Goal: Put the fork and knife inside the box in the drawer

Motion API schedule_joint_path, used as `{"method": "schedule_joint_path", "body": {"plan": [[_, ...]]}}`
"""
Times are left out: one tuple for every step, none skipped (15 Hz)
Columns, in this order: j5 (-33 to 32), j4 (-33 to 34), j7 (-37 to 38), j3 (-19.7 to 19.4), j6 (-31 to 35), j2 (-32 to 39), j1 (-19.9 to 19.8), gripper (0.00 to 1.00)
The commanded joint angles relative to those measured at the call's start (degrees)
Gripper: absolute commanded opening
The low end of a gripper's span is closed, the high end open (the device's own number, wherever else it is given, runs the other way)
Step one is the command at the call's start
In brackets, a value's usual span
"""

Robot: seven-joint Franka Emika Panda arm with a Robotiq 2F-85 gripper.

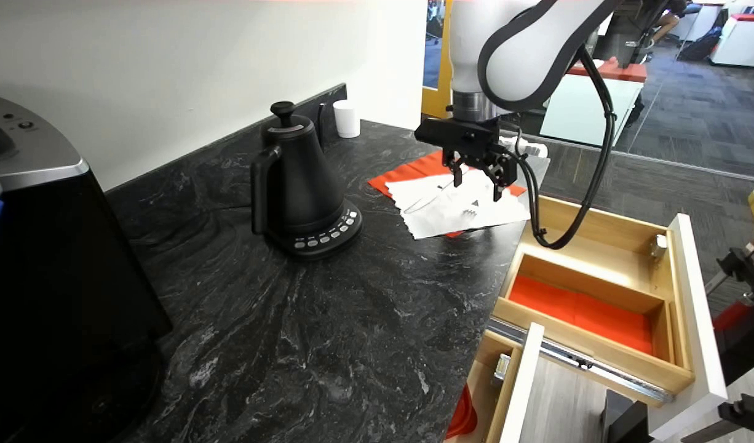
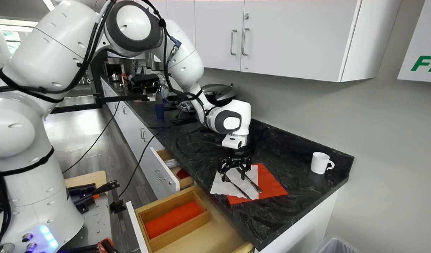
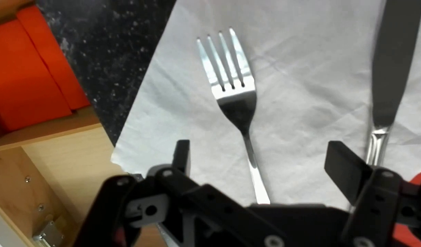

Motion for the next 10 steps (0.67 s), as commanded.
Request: {"method": "schedule_joint_path", "body": {"plan": [[0.75,-1.74,-1.03,0.42,-0.12,-0.64,-0.36,1.0],[0.64,-1.97,-1.08,0.28,0.02,-0.6,-0.37,1.0],[0.62,-2.13,-1.12,0.2,0.04,-0.63,-0.4,1.0],[0.6,-2.24,-1.19,0.09,0.04,-0.71,-0.46,1.0],[0.57,-2.38,-1.34,0.03,0.03,-0.77,-0.52,1.0],[0.46,-2.55,-1.65,-0.03,0.1,-0.83,-0.62,1.0],[0.41,-2.6,-1.79,-0.13,0.16,-0.77,-0.67,1.0],[0.37,-2.61,-1.86,-0.26,0.23,-0.69,-0.71,1.0],[0.4,-2.58,-1.93,-0.32,0.37,-0.62,-0.83,1.0],[0.46,-2.49,-1.96,-0.39,0.37,-0.59,-0.96,1.0]]}}
